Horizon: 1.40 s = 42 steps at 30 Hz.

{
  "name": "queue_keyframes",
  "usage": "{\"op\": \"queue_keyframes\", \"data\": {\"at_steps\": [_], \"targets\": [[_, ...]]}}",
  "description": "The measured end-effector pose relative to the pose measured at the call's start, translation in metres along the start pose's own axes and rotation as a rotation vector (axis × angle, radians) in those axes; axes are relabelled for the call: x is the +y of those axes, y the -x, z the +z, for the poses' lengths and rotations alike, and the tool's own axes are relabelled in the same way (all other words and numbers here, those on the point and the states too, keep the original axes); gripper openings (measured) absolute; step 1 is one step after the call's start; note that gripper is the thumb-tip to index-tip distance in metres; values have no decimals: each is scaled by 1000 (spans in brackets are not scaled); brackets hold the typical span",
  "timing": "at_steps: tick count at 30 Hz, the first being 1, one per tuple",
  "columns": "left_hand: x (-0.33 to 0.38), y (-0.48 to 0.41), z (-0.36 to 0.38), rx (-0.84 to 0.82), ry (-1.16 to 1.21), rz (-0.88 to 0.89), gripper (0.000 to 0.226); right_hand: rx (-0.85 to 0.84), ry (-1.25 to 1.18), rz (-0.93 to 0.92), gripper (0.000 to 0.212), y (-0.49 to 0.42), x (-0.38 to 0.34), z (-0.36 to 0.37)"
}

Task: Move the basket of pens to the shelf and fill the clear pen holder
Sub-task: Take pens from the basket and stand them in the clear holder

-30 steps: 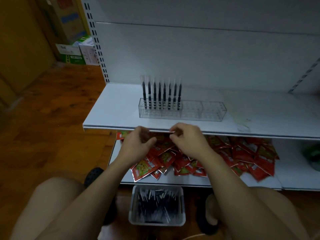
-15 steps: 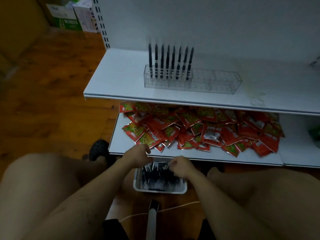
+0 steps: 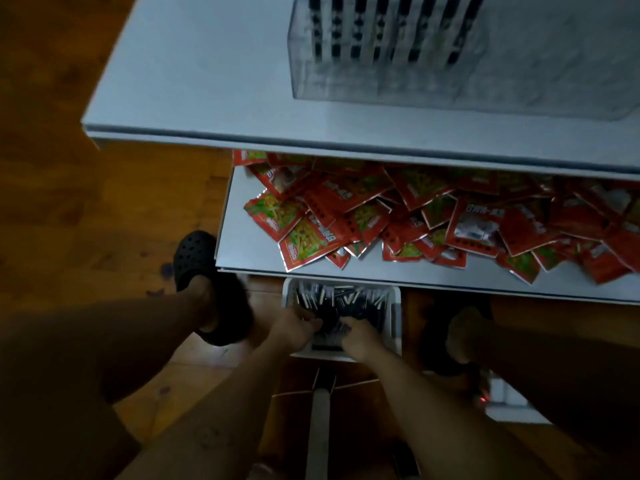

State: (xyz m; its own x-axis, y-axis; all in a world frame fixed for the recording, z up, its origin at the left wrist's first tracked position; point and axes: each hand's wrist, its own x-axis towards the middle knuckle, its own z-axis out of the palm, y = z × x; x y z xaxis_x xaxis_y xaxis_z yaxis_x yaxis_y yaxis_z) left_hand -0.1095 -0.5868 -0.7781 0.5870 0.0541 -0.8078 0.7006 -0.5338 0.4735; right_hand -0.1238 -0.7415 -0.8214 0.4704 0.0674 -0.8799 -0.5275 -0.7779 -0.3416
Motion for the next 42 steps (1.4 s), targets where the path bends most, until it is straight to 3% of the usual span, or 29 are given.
{"op": "queue_keyframes", "data": {"at_steps": [3,6,12,17,25,27,31,37,42], "targets": [[1,-14,2,8,210,-91,22,-26,47,8,53,-15,1,8],[2,-26,-4,1,256,-92,37,-19,95,-11,48,-23,2,10],[1,-25,-14,87,363,-131,20,205,-119,100,26,-13,-4,-2],[10,-7,-19,45,331,-68,21,216,-377,108,13,8,-9,-8],[67,53,-49,111,150,213,17,252,-334,-148,24,96,-42,-42],[85,73,-63,162,75,301,19,288,-366,-241,22,120,-54,-54],[119,118,-88,274,15,495,15,297,-505,-411,39,159,-71,-77],[152,171,-107,423,-15,693,11,258,-649,-613,29,223,-88,-107],[179,203,-122,474,-104,816,11,471,-629,-749,17,258,-102,-138]]}}
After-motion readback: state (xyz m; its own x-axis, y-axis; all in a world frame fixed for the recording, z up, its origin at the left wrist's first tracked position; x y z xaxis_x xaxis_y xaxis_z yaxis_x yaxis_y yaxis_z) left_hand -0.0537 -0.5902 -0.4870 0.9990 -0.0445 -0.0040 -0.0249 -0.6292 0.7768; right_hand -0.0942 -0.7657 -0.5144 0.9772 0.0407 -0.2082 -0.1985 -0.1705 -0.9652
